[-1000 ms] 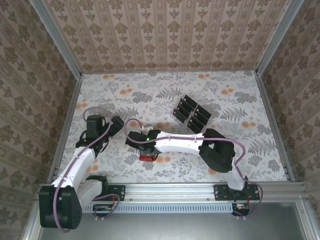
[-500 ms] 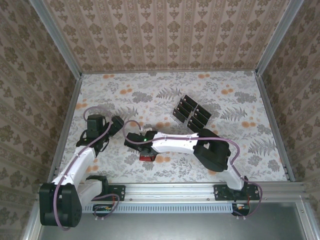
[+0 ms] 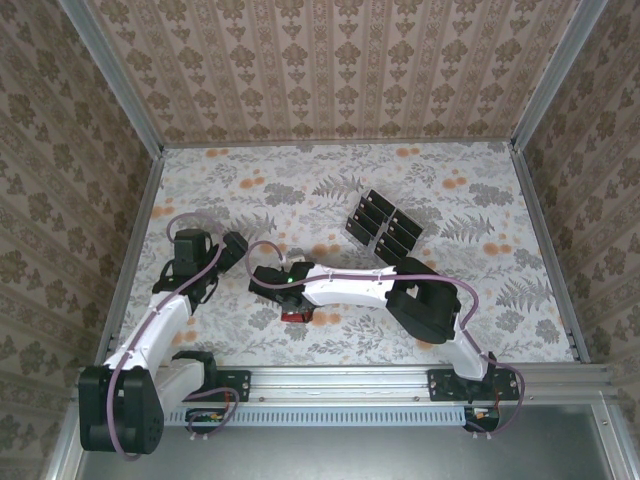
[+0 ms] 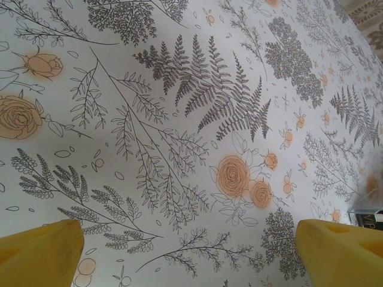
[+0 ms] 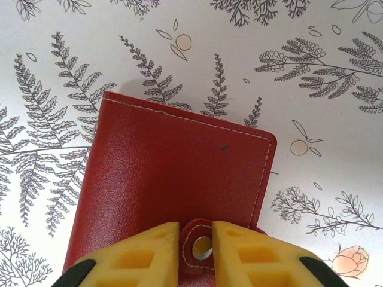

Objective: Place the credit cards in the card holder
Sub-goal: Pick up the card holder from the center of the table.

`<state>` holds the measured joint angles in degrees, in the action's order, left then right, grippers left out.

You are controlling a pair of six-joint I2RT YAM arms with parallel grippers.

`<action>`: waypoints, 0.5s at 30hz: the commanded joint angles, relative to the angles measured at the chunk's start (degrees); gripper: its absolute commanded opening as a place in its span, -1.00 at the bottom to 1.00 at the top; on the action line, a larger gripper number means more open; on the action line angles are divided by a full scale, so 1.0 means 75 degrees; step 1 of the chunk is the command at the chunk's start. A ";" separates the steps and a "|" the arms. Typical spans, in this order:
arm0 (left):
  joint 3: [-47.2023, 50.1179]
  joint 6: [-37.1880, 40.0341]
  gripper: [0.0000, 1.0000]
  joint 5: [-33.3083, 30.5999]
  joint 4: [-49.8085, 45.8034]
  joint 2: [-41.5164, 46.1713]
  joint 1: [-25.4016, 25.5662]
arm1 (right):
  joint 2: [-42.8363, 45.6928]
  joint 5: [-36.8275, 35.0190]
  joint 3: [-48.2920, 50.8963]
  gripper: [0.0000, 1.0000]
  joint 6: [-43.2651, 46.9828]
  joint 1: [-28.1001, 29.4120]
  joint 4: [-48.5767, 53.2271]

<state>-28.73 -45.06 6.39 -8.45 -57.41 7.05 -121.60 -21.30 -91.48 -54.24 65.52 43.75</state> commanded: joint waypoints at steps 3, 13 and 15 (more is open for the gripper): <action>-0.0048 -0.0049 1.00 -0.0030 0.0108 -0.0057 0.0009 | -0.0020 -0.0249 0.0154 -0.74 0.0078 0.0057 0.0196; -0.0072 0.0043 0.99 0.0160 0.0038 -0.0068 0.0006 | 0.0427 -0.0296 0.0430 -1.00 0.0434 -0.0082 -0.0115; -0.0047 0.0109 1.00 0.0349 0.0092 -0.0077 0.0020 | 0.0699 -0.0247 0.0665 -1.00 0.0542 -0.0162 -0.0376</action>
<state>-28.73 -45.04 7.05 -8.45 -57.71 7.05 -120.03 -22.00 -88.84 -52.01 65.45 41.36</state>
